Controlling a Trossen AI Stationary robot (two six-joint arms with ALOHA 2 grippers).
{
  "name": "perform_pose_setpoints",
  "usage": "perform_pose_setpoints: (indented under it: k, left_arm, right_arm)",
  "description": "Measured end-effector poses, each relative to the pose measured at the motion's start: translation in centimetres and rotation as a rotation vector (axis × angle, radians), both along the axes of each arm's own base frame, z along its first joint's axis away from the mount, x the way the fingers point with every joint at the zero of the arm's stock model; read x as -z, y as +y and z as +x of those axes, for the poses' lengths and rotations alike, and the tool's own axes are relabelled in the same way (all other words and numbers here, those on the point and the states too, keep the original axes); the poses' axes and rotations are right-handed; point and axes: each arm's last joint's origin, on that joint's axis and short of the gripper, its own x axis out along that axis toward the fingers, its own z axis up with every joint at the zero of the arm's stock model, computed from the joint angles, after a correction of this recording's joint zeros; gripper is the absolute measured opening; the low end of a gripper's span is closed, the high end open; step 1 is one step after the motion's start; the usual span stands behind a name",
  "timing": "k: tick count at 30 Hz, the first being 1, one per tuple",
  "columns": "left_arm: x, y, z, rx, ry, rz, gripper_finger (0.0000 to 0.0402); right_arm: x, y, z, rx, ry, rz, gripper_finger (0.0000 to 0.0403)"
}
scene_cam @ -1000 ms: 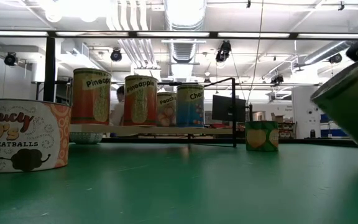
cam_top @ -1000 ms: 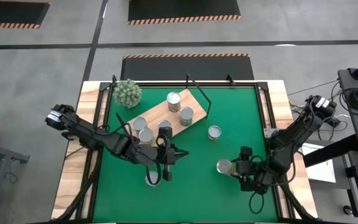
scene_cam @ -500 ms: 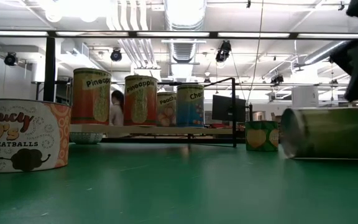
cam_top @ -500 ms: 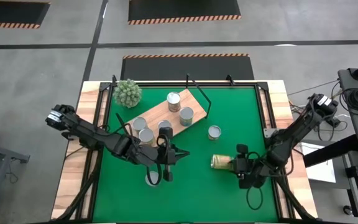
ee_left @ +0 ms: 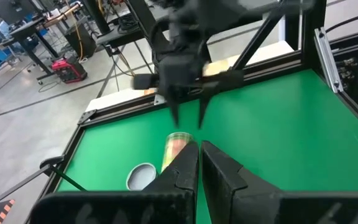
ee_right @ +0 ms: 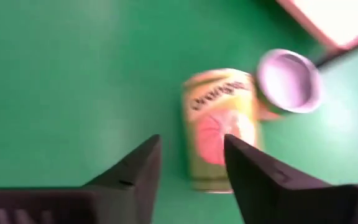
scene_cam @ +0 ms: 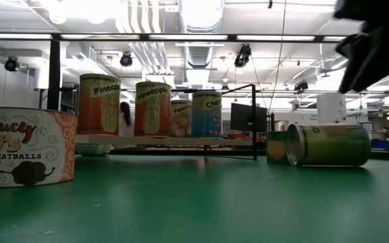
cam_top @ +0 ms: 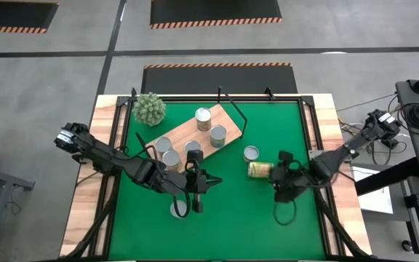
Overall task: Pick and place cans onto a shelf
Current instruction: Put the canned peaches on the shelf
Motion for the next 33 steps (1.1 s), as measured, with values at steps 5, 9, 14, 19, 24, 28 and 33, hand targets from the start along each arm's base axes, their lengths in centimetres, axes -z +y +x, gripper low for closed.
perform_pose_setpoints:
  k: [5, 9, 14, 19, 24, 28, 33]
  left_arm:
    - [0.0, 0.0, 0.0, 0.003, 0.001, 0.009, 0.0]
    - [0.0, 0.0, 0.0, 0.004, 0.002, 0.011, 0.0]
    - [0.0, 0.0, 0.0, 0.004, 0.002, 0.011, 0.0]
    - [0.0, 0.0, 0.0, 0.008, 0.005, 0.025, 0.0]
    - [0.1, 0.0, 0.0, 0.007, 0.012, 0.023, 0.0]
    - [0.2, 0.1, 0.0, -0.026, 0.008, 0.003, 0.0]
    - [0.6, 0.4, -0.3, -0.139, 0.025, -0.023, 0.0]
  right_arm:
    - [1.3, -3.2, 2.3, 0.004, 0.178, -0.037, 0.0262]
    - [2.9, -5.4, 3.7, -0.028, 0.31, 0.04, 0.0312]
    - [4.2, -6.9, 4.9, -0.044, 0.358, 0.035, 0.0341]
    - [5.5, -7.1, 5.8, -0.096, 0.387, -0.002, 0.0312]
    - [5.4, -7.0, 6.2, -0.134, 0.353, 0.019, 0.0276]
    - [4.1, -6.1, 6.1, -0.211, 0.228, 0.129, 0.0276]
    - [2.4, -4.1, 5.9, -0.315, -0.186, 0.171, 0.0276]
